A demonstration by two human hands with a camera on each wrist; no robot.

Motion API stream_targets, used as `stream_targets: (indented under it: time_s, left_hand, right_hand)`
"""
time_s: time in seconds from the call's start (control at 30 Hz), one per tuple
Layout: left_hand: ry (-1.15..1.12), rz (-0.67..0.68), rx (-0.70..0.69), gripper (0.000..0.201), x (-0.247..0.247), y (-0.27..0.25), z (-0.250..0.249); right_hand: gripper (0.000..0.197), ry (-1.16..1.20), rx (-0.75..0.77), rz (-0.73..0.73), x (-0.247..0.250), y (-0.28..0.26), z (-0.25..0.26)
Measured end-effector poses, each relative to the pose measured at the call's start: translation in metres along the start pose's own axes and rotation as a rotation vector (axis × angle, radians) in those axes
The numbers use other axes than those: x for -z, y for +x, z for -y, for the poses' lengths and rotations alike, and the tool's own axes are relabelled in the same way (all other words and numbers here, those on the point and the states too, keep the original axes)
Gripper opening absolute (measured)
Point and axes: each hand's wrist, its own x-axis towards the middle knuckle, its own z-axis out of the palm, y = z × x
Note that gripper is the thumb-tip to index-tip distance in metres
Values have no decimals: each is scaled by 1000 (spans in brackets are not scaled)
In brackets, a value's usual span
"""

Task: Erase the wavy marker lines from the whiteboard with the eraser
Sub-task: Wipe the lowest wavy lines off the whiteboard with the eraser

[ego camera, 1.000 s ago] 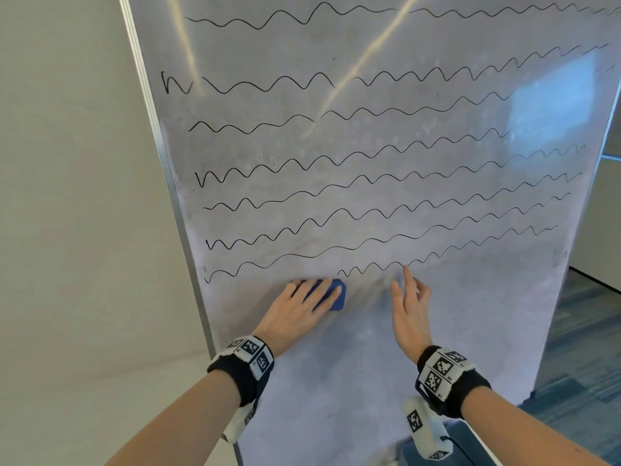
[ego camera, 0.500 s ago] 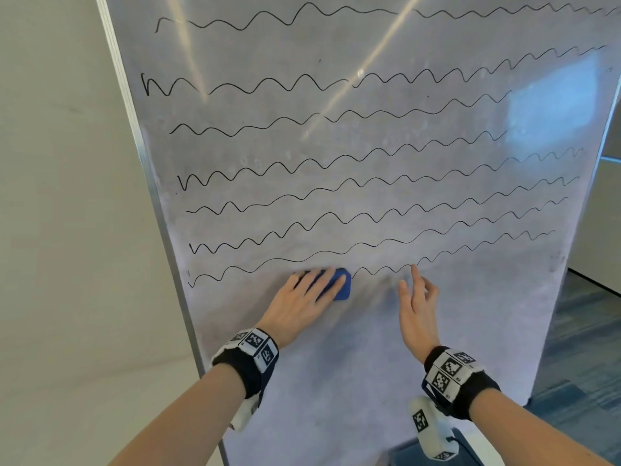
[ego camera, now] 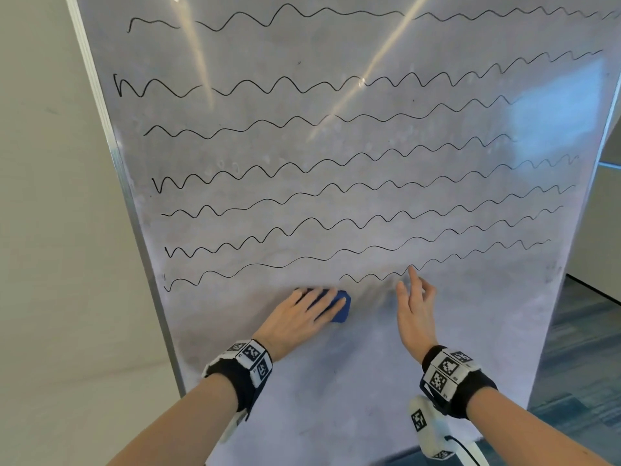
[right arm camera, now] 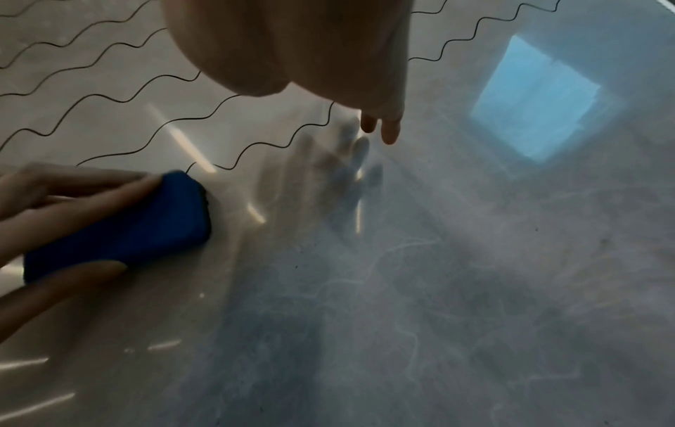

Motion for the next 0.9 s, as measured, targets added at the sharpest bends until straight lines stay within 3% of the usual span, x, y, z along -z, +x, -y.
stream_targets:
  time_s: [0.17, 0.33, 0.5, 0.63, 0.77, 0.8, 0.9]
  left_hand:
    - [2, -48, 199, 58, 4, 6, -1]
    - [18, -10, 3, 53, 2, 12, -3]
    - [-28, 13, 182, 65, 6, 19, -11]
    - [-4, 6, 32, 55, 4, 24, -15]
    - [5, -34, 212, 61, 5, 38, -16]
    - [-3, -22, 210, 61, 3, 38, -22]
    - [0, -9, 30, 56, 0, 38, -26]
  right_hand:
    - [51, 15, 2, 0, 3, 9, -4]
    - [50, -16, 49, -19, 4, 15, -7]
    - [49, -45, 50, -87, 13, 23, -13]
    - [50, -36, 27, -63, 21, 18, -19]
    - [51, -48, 9, -33, 29, 14, -27]
    - [51, -49, 8, -28, 31, 13, -28]
    - [51, -35, 6, -23, 39, 12, -30]
